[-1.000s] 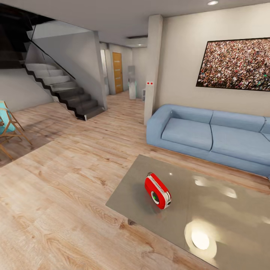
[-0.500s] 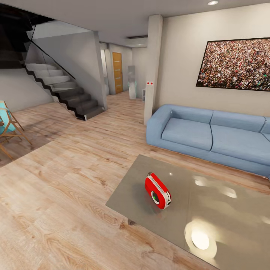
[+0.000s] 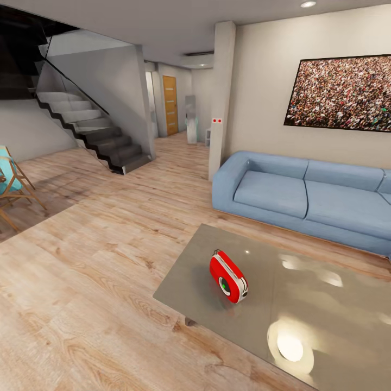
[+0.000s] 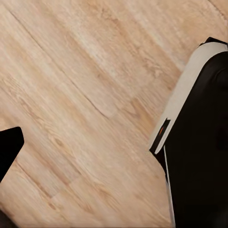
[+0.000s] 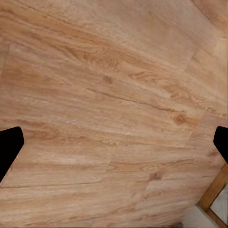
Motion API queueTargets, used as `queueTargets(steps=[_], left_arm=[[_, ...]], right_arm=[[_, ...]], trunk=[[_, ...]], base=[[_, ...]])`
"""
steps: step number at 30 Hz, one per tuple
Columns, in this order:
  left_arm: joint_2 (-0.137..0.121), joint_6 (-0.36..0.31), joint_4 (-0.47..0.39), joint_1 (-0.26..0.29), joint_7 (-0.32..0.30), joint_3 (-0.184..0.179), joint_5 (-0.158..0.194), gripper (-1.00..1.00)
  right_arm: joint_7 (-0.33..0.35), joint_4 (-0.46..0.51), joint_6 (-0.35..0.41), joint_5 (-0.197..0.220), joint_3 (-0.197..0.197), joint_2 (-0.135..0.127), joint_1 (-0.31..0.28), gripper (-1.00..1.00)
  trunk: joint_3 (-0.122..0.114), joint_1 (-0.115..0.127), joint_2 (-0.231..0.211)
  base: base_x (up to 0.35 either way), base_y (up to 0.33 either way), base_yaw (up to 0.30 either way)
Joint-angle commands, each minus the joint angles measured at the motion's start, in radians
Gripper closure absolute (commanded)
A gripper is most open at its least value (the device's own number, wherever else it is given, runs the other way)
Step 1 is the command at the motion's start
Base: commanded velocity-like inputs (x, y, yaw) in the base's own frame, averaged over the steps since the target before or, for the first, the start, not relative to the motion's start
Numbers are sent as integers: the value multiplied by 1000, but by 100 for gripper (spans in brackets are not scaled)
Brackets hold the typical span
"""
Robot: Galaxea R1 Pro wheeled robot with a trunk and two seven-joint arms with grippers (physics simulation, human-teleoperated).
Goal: Turn on the radio receiver that's on the table in the living room.
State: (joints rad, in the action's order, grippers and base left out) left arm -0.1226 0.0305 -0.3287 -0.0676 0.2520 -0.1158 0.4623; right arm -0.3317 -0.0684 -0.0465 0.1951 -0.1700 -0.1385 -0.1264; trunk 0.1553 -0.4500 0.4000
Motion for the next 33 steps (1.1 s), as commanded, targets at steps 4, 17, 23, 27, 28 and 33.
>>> queueTargets(steps=[4, 17, 23, 27, 28, 33], left_arm=[[3, 123, 129, 0, -78, -2, 0, -100], [14, 322, 324, 0, -227, -11, -10, -100], [19, 319, 327, 0, -228, -23, -15, -100], [23, 318, 328, 0, -232, -25, -15, -100], [24, 318, 328, 0, -232, -25, -14, -100], [23, 318, 330, 0, -262, -25, -14, -100]], right_arm=[[5, -2, -47, 3, 0, 2, 16, -100], [8, 1, -60, -1, 0, 5, 21, -100], [6, 2, -54, -2, -3, 5, 21, -100], [10, 2, -52, -2, -3, 7, 21, -100], [26, 2, -52, -2, -3, 8, 21, -100], [208, 2, -52, -4, -3, 11, 21, -100]], trunk=[[0, 0, 0], [0, 0, 0], [0, 0, 0], [0, 0, 0], [0, 0, 0], [0, 0, 0]], base=[[0, 0, 0], [0, 0, 0], [0, 0, 0], [0, 0, 0], [0, 0, 0], [0, 0, 0]])
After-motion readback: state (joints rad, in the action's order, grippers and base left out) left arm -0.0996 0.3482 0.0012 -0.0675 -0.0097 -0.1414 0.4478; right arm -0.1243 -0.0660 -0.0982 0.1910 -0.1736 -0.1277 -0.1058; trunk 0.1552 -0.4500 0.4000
